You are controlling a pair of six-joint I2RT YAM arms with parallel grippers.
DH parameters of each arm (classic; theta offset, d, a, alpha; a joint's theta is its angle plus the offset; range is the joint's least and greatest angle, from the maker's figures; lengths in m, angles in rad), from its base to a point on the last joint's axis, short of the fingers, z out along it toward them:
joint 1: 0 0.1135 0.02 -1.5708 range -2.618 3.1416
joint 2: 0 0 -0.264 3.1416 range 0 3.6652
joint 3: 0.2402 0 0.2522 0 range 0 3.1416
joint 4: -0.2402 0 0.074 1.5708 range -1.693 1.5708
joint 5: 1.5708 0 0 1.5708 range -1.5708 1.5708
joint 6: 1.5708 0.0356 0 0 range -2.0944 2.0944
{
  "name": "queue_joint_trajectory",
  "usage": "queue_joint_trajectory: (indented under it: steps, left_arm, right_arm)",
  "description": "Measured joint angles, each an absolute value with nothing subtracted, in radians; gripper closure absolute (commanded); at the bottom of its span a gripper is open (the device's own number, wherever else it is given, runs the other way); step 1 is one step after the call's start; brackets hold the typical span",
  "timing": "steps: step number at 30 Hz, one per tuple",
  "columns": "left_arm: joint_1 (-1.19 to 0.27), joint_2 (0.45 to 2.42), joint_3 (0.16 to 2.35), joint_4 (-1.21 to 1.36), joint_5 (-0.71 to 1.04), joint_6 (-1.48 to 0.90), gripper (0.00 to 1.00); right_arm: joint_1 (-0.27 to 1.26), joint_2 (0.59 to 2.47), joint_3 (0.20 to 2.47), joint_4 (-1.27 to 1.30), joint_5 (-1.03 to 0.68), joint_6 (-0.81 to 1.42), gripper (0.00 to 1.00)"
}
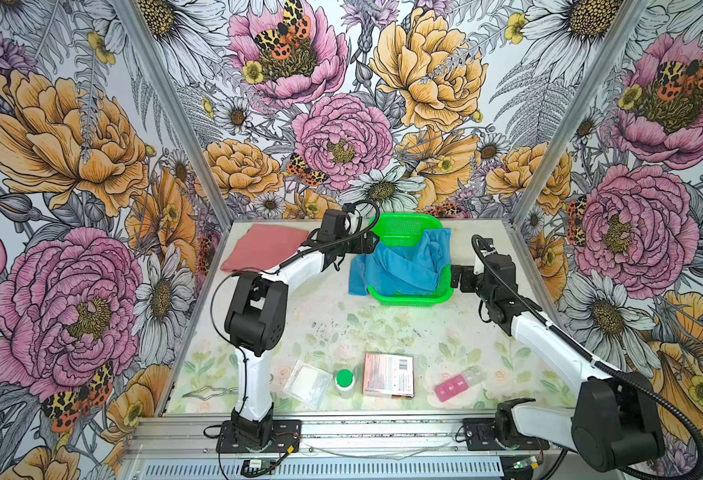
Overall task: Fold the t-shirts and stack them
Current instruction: 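Reach both grippers toward the blue t-shirt in the green basket, then grasp the blue t-shirt with the left gripper and lift it from the basket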
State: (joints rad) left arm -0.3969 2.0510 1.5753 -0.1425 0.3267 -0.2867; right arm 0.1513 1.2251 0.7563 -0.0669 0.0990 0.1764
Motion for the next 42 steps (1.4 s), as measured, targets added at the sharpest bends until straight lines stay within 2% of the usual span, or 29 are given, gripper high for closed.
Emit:
queue_joint_trajectory:
  steps: [7,10,25,29,33,36,38,42]
  left_arm:
    - [-0.398,2.151,1.601,-0.192,0.400,-0.378,0.44]
    - [-0.400,2.148,1.601,-0.202,0.400,-0.388,0.64]
    - [-0.408,2.135,1.652,-0.259,0.348,-0.364,0.64]
    - [-0.408,2.133,1.660,-0.278,0.337,-0.348,0.74]
    - [-0.408,2.132,1.665,-0.291,0.324,-0.340,0.79]
    - [-0.409,2.127,1.665,-0.300,0.317,-0.335,0.88]
    - [-0.408,2.120,1.668,-0.308,0.313,-0.327,1.00]
    - [-0.414,2.115,1.686,-0.319,0.310,-0.323,1.00]
  right_arm:
    - [0.152,1.167,0.756,-0.142,0.087,0.176,0.00]
    - [0.152,1.150,0.756,-0.155,0.083,0.177,0.01]
    - [0.154,1.155,0.756,-0.169,0.069,0.187,0.00]
    - [0.157,1.155,0.756,-0.169,0.062,0.187,0.00]
    - [0.157,1.155,0.756,-0.169,0.055,0.187,0.00]
    - [0.159,1.155,0.756,-0.169,0.054,0.187,0.00]
    - [0.161,1.155,0.756,-0.169,0.052,0.187,0.00]
    - [0.165,1.155,0.756,-0.169,0.046,0.187,0.00]
